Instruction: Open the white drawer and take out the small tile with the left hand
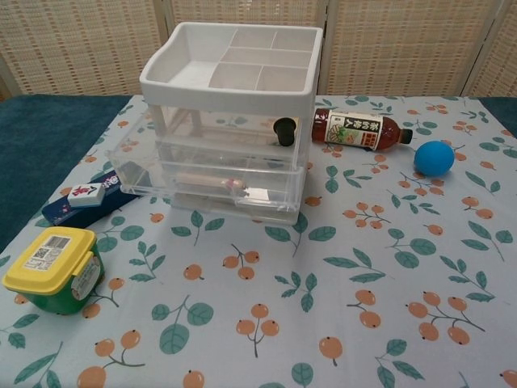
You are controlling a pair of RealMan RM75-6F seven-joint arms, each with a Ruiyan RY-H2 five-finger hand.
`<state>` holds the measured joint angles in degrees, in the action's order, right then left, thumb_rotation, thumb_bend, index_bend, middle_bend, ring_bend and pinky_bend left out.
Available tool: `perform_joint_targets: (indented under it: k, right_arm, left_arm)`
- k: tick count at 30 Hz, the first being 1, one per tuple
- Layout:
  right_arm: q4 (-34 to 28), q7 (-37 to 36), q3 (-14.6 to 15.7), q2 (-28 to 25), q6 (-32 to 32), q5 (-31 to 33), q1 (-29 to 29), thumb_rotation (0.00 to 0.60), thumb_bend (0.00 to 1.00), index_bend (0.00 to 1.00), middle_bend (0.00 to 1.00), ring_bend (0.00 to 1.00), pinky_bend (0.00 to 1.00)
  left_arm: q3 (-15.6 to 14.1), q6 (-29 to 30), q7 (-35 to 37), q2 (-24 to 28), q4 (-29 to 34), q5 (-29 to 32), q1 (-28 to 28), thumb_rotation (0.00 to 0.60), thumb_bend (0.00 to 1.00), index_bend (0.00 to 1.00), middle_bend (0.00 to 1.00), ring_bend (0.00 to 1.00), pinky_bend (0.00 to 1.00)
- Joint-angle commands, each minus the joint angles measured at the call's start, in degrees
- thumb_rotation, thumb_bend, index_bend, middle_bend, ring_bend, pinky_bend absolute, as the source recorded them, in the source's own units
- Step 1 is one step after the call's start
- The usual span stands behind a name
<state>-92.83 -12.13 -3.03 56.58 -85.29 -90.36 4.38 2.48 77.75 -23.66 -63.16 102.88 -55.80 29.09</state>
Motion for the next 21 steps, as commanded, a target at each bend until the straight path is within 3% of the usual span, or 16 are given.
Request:
perform_joint_targets:
  k: [1, 7, 12, 21]
  right_arm:
    - [0.6, -0.3, 0.4, 0.7, 0.5, -0.7, 0.5, 0.600, 0.21, 0.00, 0.04, 0.00, 0.00]
    - [0.9, 0.2, 1.0, 1.5, 0.4, -2.1, 0.9, 0.600, 0.21, 0.00, 0.04, 0.00, 0.00]
    - [0.9, 0.5, 1.7, 2.1, 0.9, -2.2, 0.8, 0.600, 0.21, 0.00, 0.04, 0.00, 0.00]
    - [0.9, 0.8, 2.1, 2.7, 1.8, -1.7, 1.1, 0.600, 0.21, 0.00, 0.04, 0.00, 0.00]
  left_arm:
    - [-1.7, 4.2, 3.4, 0.6, 0.7, -5.1, -4.3, 0.600, 0.28, 0.26, 0.57, 0.50, 0.66]
    - [-3.0, 9.8, 4.7, -1.1, 0.6, -10.6, -9.1, 0.600, 0.27, 0.26, 0.53, 0.45, 0.60]
    - [-4.0, 15.1, 6.1, -4.7, -3.2, -16.7, -13.2, 0.600, 0.27, 0.25, 0.52, 0.44, 0.59]
    - [-4.9, 15.1, 4.1, -5.5, -5.8, -18.6, -16.7, 0.600, 0.27, 0.26, 0.52, 0.44, 0.59]
